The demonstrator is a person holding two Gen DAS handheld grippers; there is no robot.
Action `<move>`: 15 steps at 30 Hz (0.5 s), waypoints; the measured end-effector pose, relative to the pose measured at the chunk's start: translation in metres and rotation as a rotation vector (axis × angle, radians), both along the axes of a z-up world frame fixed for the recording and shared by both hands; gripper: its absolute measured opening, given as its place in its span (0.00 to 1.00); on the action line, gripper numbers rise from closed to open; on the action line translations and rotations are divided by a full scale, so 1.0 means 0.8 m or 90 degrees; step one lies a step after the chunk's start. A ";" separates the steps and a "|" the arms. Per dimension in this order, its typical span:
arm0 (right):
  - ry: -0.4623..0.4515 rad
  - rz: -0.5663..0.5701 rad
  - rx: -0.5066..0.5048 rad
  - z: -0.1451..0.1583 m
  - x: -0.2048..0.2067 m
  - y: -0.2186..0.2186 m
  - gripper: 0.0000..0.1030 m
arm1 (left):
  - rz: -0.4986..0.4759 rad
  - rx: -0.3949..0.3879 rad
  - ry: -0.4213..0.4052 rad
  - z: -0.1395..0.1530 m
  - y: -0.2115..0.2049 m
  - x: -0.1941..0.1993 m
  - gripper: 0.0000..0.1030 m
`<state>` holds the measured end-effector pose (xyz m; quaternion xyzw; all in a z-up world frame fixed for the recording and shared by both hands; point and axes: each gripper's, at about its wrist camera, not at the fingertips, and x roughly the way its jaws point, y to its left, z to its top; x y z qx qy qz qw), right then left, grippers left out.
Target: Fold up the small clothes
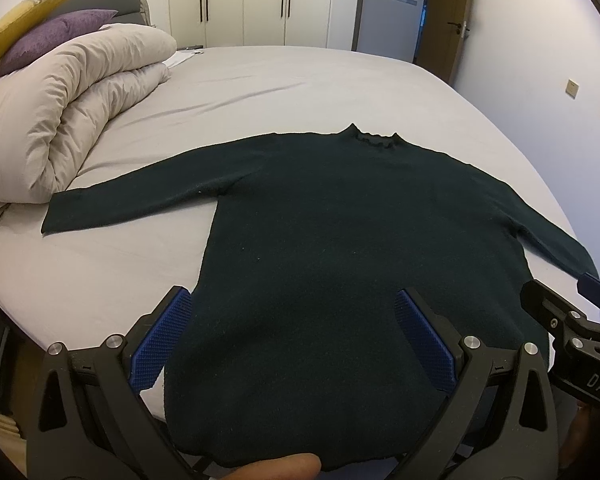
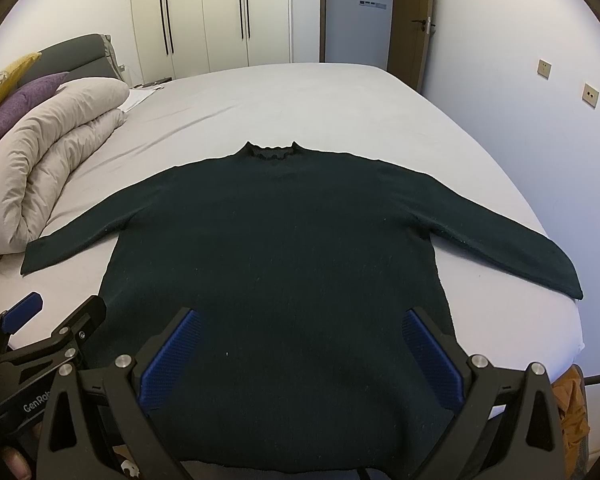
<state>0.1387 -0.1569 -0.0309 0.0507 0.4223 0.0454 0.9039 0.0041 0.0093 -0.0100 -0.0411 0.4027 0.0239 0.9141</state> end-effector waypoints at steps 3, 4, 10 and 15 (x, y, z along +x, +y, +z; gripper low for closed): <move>0.000 0.001 -0.001 0.000 0.000 0.000 1.00 | 0.000 -0.001 0.000 -0.001 0.001 0.000 1.00; 0.000 0.001 -0.001 0.000 -0.002 0.000 1.00 | 0.000 -0.001 0.000 -0.002 0.001 0.000 1.00; 0.001 0.000 0.000 0.000 -0.001 0.000 1.00 | 0.000 0.000 0.003 -0.008 0.003 -0.002 1.00; 0.002 0.001 -0.003 0.000 -0.003 0.002 1.00 | 0.000 -0.002 0.002 -0.009 0.004 -0.004 1.00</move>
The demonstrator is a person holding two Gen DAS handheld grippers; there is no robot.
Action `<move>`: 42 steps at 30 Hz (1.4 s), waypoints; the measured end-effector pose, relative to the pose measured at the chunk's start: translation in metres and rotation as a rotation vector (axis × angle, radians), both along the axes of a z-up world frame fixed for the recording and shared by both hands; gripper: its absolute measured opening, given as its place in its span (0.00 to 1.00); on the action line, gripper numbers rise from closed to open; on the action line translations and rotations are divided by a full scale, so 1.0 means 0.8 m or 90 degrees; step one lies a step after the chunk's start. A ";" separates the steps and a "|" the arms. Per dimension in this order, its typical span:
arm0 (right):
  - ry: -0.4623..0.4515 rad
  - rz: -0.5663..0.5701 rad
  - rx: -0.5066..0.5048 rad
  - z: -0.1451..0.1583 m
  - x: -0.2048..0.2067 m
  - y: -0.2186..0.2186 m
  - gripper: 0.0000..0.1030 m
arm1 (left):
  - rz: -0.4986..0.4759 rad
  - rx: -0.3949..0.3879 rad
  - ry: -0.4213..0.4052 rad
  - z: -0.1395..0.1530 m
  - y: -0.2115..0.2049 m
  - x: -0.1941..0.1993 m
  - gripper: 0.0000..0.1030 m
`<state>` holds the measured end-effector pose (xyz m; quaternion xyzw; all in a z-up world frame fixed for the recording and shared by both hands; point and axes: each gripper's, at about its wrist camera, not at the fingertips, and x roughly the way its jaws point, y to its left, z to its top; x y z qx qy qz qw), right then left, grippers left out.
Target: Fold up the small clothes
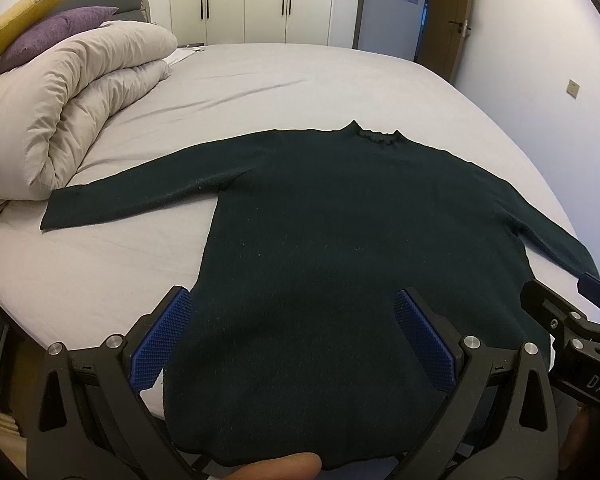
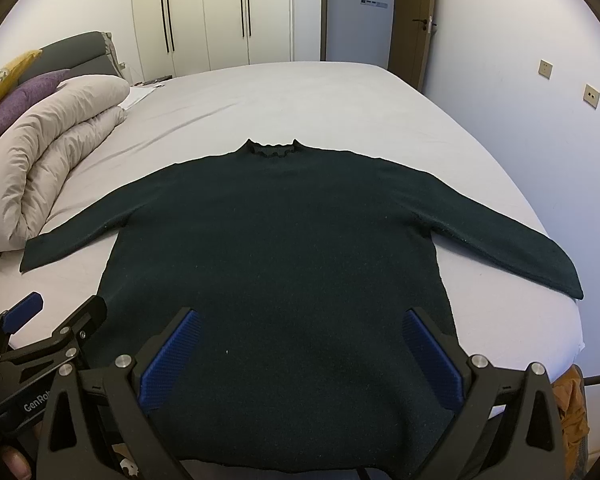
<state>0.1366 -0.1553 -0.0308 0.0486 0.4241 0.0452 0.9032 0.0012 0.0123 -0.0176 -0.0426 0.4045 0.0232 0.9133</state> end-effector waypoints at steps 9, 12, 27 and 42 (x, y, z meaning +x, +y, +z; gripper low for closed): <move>0.001 0.000 -0.001 0.001 -0.001 0.002 1.00 | 0.000 -0.002 0.000 -0.001 0.001 0.000 1.00; 0.002 0.000 -0.001 0.001 -0.001 0.002 1.00 | 0.001 -0.001 -0.001 -0.002 0.002 -0.001 1.00; 0.011 0.008 -0.010 -0.005 -0.005 0.012 1.00 | 0.015 -0.034 0.008 -0.016 0.023 0.013 1.00; 0.023 0.026 0.005 -0.005 0.017 0.032 1.00 | 0.114 -0.215 0.002 -0.045 0.173 0.047 1.00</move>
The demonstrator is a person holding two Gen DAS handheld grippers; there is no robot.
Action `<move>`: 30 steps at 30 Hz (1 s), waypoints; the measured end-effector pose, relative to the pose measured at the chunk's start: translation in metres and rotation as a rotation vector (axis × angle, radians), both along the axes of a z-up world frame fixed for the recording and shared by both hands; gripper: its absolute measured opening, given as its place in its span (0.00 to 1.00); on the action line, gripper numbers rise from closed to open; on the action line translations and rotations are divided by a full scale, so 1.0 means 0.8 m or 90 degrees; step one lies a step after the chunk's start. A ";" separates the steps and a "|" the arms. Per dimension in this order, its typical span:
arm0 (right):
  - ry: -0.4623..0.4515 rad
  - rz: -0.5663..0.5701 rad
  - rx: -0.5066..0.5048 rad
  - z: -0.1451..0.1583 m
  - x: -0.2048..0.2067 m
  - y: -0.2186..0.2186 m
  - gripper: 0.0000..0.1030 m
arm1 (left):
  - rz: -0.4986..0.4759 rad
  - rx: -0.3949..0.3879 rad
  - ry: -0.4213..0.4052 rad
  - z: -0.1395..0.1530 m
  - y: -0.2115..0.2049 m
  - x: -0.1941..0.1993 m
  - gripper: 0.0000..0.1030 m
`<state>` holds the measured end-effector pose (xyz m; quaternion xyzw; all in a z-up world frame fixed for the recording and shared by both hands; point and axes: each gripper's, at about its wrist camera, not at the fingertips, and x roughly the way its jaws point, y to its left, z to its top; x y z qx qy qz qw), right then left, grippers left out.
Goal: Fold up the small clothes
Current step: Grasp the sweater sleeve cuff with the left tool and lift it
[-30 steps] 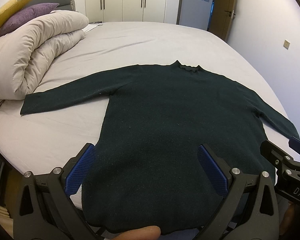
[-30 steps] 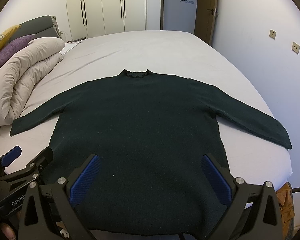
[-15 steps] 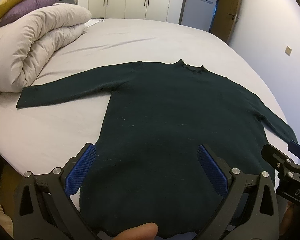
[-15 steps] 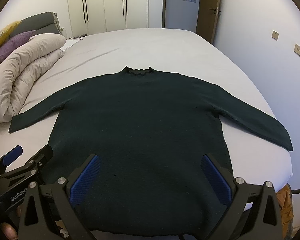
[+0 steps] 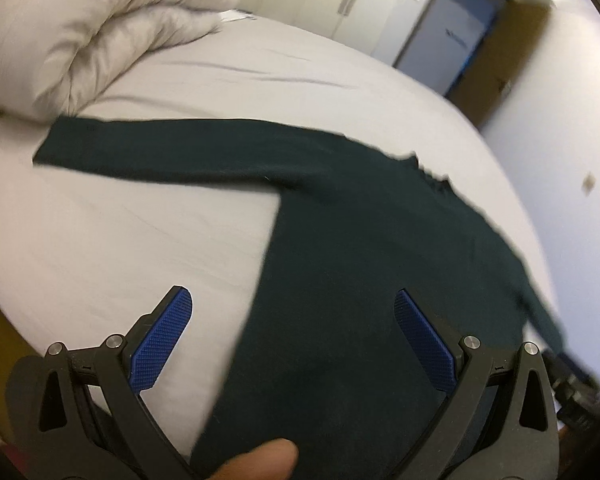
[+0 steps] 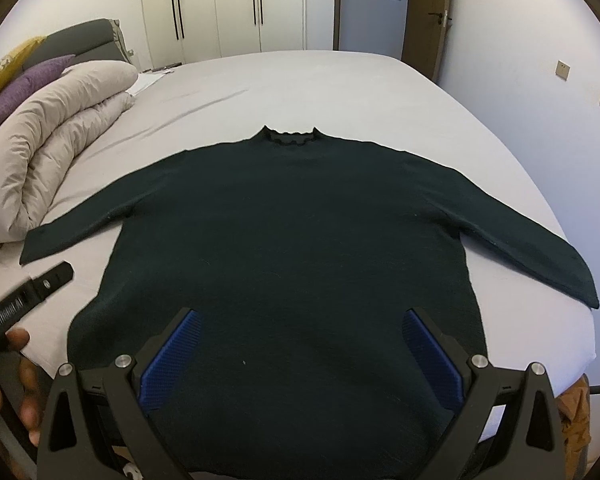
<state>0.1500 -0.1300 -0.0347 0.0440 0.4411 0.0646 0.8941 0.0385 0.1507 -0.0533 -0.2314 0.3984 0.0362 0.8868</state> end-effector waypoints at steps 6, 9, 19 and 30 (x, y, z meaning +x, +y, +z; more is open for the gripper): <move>-0.021 0.014 0.030 0.007 0.007 0.005 1.00 | 0.078 -0.188 -0.037 -0.010 0.118 0.008 1.00; -0.019 0.019 0.041 0.005 0.014 0.007 1.00 | 0.153 -0.313 -0.064 -0.031 0.193 0.006 1.00; 0.024 0.027 0.043 -0.018 0.034 0.027 1.00 | 0.391 -0.527 -0.142 -0.096 0.386 0.001 0.99; 0.046 0.039 0.028 -0.035 0.045 0.048 1.00 | 0.387 -0.581 -0.111 -0.142 0.407 0.031 0.92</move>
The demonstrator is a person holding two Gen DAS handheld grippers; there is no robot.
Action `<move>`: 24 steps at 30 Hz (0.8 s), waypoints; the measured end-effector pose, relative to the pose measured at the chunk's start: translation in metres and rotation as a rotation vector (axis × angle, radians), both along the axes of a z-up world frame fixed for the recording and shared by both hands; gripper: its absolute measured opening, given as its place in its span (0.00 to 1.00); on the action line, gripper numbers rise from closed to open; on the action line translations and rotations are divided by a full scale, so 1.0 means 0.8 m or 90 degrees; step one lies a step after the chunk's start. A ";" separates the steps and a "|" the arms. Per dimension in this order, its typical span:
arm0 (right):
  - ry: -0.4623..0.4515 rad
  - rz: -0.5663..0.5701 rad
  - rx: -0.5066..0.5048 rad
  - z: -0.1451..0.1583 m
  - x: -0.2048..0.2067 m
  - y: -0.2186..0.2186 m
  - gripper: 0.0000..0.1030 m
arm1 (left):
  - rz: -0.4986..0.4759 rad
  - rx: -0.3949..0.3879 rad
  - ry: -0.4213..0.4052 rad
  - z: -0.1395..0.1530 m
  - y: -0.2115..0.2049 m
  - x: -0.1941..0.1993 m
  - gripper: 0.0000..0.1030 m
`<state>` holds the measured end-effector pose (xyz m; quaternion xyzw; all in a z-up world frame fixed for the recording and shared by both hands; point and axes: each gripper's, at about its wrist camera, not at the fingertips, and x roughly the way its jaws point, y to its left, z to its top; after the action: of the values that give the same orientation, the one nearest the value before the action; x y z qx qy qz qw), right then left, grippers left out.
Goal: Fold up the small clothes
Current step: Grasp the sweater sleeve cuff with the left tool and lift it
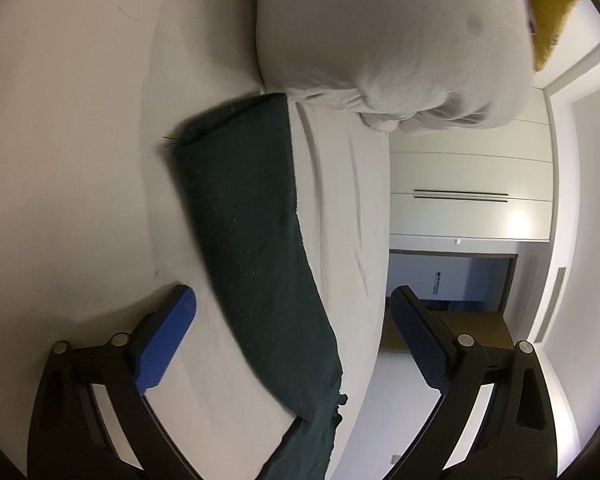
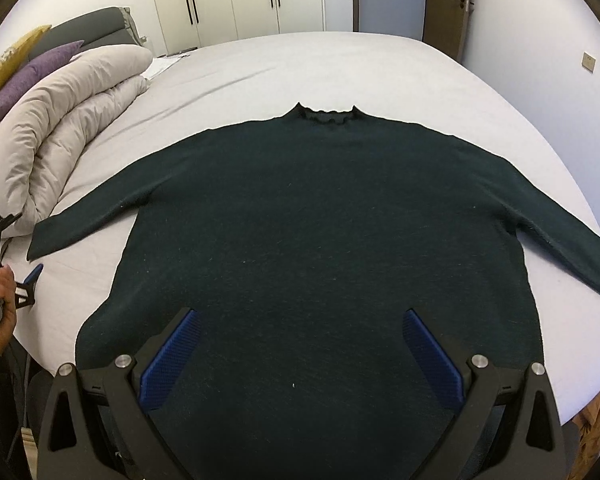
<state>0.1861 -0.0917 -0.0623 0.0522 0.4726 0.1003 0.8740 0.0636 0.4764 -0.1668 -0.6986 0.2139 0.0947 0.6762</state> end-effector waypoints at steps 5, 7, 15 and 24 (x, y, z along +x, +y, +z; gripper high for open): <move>0.004 -0.003 0.004 -0.007 0.001 -0.001 1.00 | 0.004 -0.040 -0.030 -0.015 0.009 0.016 0.74; 0.007 -0.006 0.008 -0.010 0.003 -0.003 1.00 | 0.013 -0.042 -0.037 -0.021 0.014 0.015 0.66; 0.012 -0.005 0.018 -0.019 0.010 -0.003 1.00 | 0.064 -0.022 -0.044 -0.030 0.024 0.010 0.61; 0.002 -0.007 0.057 -0.022 0.012 -0.022 0.95 | -0.006 0.173 0.075 0.023 -0.015 0.072 0.17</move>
<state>0.1961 -0.1091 -0.0799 0.0942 0.4690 0.1168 0.8704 0.1214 0.4640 -0.1483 -0.5926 0.2417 0.1604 0.7514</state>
